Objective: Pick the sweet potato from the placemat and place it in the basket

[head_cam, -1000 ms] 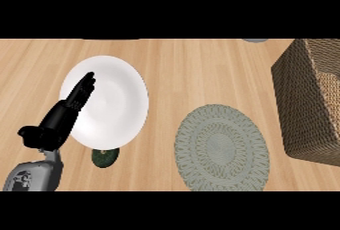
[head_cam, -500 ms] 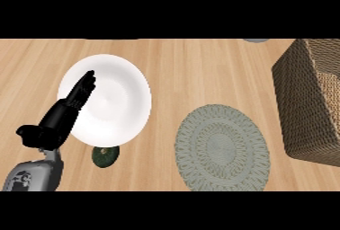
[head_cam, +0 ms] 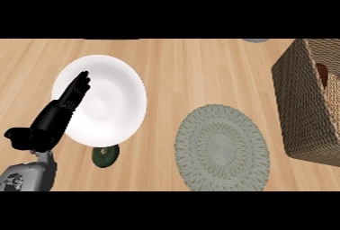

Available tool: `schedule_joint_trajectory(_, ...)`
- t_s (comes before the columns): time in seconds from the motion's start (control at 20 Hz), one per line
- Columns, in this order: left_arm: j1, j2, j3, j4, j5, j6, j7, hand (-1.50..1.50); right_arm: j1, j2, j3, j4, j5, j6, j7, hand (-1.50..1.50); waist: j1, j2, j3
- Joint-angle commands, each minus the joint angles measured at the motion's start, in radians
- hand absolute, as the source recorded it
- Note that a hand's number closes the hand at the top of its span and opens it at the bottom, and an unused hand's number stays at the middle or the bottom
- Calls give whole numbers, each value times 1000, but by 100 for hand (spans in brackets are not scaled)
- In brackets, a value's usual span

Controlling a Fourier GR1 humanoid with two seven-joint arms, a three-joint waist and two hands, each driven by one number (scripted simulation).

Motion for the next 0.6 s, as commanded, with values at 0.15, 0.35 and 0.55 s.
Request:
schedule_joint_trajectory(0.15, -39, -6, 7, -7, 3, 13, 44, 0, -55, -41, -55, 32, -154, 96, 4, -150, -6, -3, 0)
schedule_joint_trajectory(0.35, -16, -20, -14, -51, -6, 18, 58, 0, -149, -104, -82, 106, -193, 91, 134, -150, -1, -3, 0)
schedule_joint_trajectory(0.55, 46, -8, -5, -53, -8, 3, 16, 0, -65, -186, -177, 191, -299, 207, 108, -150, -4, -2, 0)
